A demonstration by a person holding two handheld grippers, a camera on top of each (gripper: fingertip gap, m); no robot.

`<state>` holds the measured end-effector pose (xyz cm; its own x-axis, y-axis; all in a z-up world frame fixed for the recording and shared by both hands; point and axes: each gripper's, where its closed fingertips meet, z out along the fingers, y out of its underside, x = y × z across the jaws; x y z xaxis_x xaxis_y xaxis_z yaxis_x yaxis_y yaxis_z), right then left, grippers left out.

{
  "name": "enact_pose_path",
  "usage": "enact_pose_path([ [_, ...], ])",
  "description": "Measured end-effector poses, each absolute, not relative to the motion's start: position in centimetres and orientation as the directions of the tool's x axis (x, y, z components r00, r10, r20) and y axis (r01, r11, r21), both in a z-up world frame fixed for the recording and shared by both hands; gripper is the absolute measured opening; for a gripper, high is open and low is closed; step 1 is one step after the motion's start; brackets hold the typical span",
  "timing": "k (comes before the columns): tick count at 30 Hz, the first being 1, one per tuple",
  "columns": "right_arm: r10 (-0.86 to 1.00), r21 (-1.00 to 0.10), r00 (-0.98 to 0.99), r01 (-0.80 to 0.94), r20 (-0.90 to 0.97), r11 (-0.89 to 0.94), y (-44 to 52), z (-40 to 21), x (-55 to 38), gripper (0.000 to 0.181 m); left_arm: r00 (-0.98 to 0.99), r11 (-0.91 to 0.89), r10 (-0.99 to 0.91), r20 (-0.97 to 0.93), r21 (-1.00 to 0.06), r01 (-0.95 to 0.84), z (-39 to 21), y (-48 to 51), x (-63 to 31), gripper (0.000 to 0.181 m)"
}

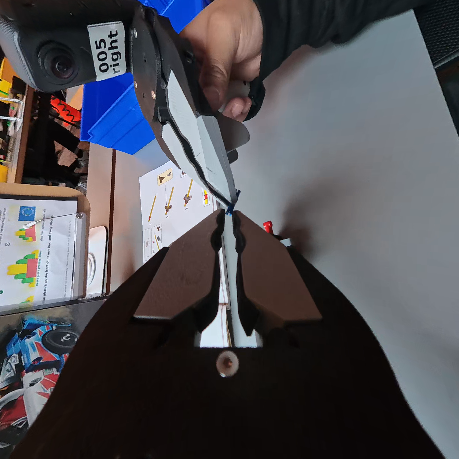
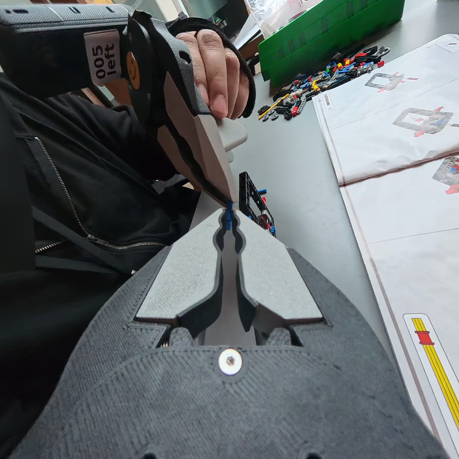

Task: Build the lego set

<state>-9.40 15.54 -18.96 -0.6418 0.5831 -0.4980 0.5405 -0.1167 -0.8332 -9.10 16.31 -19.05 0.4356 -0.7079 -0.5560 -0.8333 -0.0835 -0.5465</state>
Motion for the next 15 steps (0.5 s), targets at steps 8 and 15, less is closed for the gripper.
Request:
enact_pose_path([
  [8,0.624,-0.837,-0.628,0.542,-0.466,-0.079,15.72,-19.49,-9.55,0.0,0.449,-0.115,-0.699,-0.557,-0.532,-0.839,-19.69,16.44,-9.26,0.002],
  [15,0.659,-0.848,-0.621,0.528,-0.425,-0.049,15.7,-19.71,-9.87,0.0,0.458,-0.12,-0.678,-0.575,-0.528,-0.841,-19.82,16.44,-9.67,0.001],
])
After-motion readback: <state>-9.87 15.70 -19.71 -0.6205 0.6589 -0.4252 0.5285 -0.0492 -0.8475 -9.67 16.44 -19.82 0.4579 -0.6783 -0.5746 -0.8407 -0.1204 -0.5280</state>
